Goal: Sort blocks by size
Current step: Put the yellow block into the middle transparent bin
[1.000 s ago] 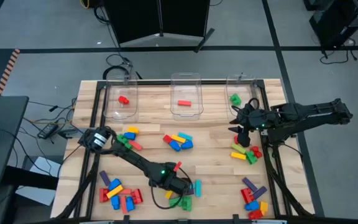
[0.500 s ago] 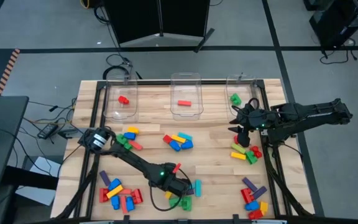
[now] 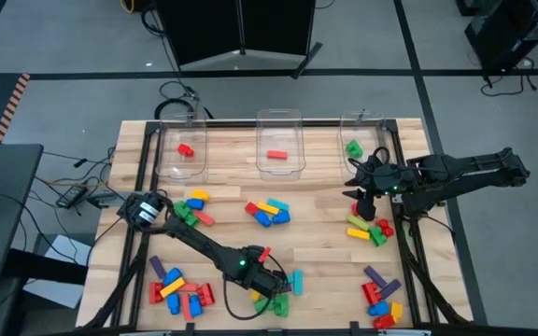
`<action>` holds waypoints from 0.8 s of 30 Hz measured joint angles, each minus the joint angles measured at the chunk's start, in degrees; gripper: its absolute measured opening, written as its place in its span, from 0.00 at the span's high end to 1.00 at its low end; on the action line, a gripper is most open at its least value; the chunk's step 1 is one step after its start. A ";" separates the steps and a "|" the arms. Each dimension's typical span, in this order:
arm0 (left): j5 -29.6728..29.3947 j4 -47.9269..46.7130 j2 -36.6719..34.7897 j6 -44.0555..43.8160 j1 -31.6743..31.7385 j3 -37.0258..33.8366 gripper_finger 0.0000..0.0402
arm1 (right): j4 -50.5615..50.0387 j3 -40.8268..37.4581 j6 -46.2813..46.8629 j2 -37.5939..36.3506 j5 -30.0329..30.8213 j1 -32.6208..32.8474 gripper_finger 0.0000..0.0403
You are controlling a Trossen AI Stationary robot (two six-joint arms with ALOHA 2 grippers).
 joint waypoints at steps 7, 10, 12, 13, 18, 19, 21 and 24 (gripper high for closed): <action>0.04 -0.19 -0.24 0.21 0.22 0.00 0.75 | 0.00 -0.01 0.00 -0.01 0.01 0.00 0.62; -0.82 -0.60 -0.81 0.25 0.18 -0.13 0.75 | 0.00 -0.01 0.00 0.00 0.00 -0.01 0.62; -1.21 -1.01 -1.12 0.49 0.17 -0.16 0.75 | 0.00 0.00 0.00 -0.01 0.01 -0.01 0.62; -1.54 -1.55 -1.47 1.13 0.17 -0.20 0.75 | 0.02 -0.01 0.00 -0.02 0.01 -0.01 0.62; -2.03 -3.63 -3.10 3.33 0.46 -0.35 0.75 | 0.43 0.00 0.00 -0.02 0.00 -0.01 0.62; -2.04 -3.96 -3.51 3.64 0.66 -0.34 0.75 | 0.49 -0.01 0.00 -0.02 0.00 -0.01 0.62; -2.09 -5.29 -4.65 4.62 1.13 -0.33 0.75 | 0.48 0.01 0.00 -0.02 -0.01 -0.01 0.62; -2.39 -6.93 -6.41 7.04 2.41 -0.31 0.75 | 0.57 -0.01 0.00 0.00 -0.01 -0.01 0.62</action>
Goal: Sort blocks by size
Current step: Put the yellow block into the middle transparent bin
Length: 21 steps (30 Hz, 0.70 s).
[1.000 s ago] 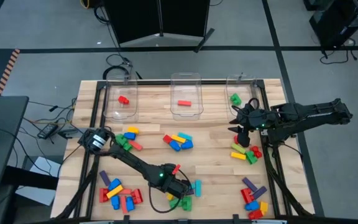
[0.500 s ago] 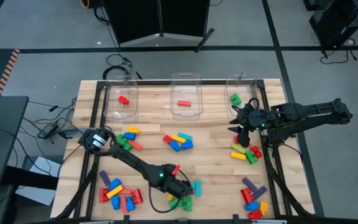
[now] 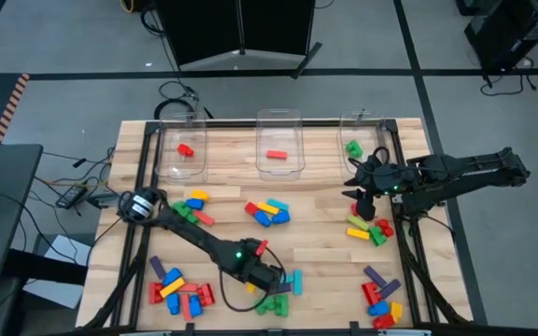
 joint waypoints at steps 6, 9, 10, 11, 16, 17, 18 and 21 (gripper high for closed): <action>-0.85 -6.40 -5.22 9.30 4.92 0.09 0.75 | 1.57 0.02 0.30 -0.02 -0.02 0.00 0.62; -2.07 -8.42 -8.37 15.41 8.59 0.09 0.75 | 1.94 0.02 1.28 -0.02 -0.20 0.00 0.62; -2.54 -8.71 -9.49 17.80 9.93 0.11 0.75 | 1.98 0.02 1.50 0.00 -0.21 0.00 0.62; -2.77 -8.89 -10.69 20.41 11.34 0.11 0.75 | 1.95 0.02 1.51 0.00 -0.22 0.00 0.62; -3.80 -9.06 -15.66 33.62 19.74 0.11 0.75 | 1.97 0.02 1.53 0.00 -0.18 0.00 0.62; -3.98 -8.97 -16.60 36.26 21.71 0.12 0.75 | 1.99 0.02 1.53 0.00 -0.18 0.00 0.62; -4.04 -8.73 -17.37 39.00 23.68 0.16 0.75 | 1.99 0.02 1.83 0.00 -0.17 0.00 0.62; -4.01 -7.62 -19.41 46.99 29.91 0.18 0.75 | 2.00 0.02 3.78 0.00 -0.10 0.00 0.62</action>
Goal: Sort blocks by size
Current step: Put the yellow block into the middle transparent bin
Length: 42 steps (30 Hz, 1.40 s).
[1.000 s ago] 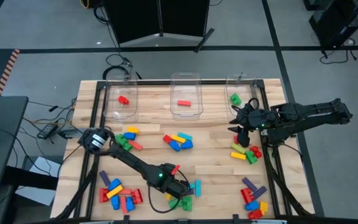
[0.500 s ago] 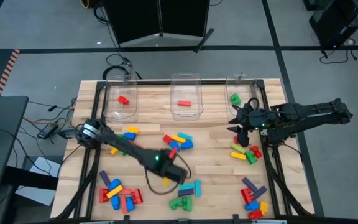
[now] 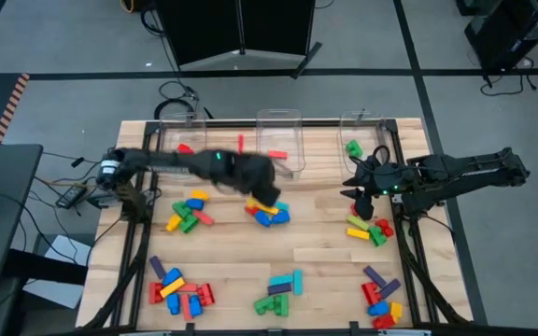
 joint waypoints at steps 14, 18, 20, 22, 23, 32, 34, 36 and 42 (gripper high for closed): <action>18.23 19.26 1.00 26.88 25.14 0.04 0.75 | 0.05 0.00 10.28 0.45 8.32 -2.18 0.62; 22.88 23.61 3.90 30.01 27.82 0.07 0.75 | 1.01 0.00 12.40 1.62 8.35 -3.22 0.62; 24.25 24.81 5.95 30.93 28.54 0.48 0.75 | 1.45 0.00 13.36 2.34 8.34 -3.76 0.62; 24.84 24.67 8.27 32.83 28.94 2.06 0.75 | 2.16 0.00 14.26 3.25 8.36 -4.30 0.62; 24.95 24.38 9.54 33.66 29.04 3.13 0.75 | 2.47 0.00 14.44 3.72 8.35 -4.54 0.62; 25.03 21.13 20.09 38.13 28.93 13.11 0.74 | 4.35 0.00 14.56 7.21 8.34 -6.27 0.62; 25.13 19.60 21.93 39.28 28.93 14.23 0.74 | 4.59 0.00 14.91 7.32 8.34 -6.49 0.62; 25.10 18.78 23.18 39.46 28.93 14.32 0.73 | 4.90 0.00 15.15 7.38 8.32 -6.60 0.62; 24.60 18.25 24.83 39.59 28.91 14.34 0.72 | 5.04 0.00 16.02 7.25 8.32 -6.60 0.62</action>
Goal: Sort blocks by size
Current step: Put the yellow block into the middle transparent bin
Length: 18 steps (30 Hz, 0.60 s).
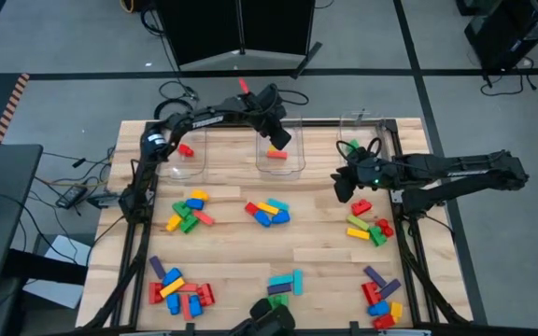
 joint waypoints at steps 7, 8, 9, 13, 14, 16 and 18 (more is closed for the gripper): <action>-2.23 -0.42 0.47 0.87 -0.26 -0.02 0.71 | 0.17 0.00 0.01 -0.01 0.02 0.00 0.62; -2.27 -0.40 0.47 0.85 -0.26 -0.02 0.71 | 0.17 0.00 0.01 -0.01 0.01 0.00 0.62; -2.30 -0.27 0.47 0.83 -0.26 -0.02 0.71 | 0.17 0.00 0.03 0.00 0.00 0.00 0.62; -2.28 0.24 0.47 0.75 -0.28 -0.02 0.71 | 0.33 0.00 0.03 -0.01 0.01 0.00 0.62; -2.30 0.59 0.47 0.55 -0.28 -0.02 0.71 | 0.35 0.00 0.03 -0.01 0.01 0.00 0.62; -2.30 1.31 0.47 -0.98 -0.28 -0.02 0.71 | 0.37 0.00 0.03 -0.01 0.02 0.00 0.62; -2.30 1.51 0.47 -2.74 -0.28 -0.02 0.71 | 0.39 0.00 0.03 -0.01 0.02 0.00 0.62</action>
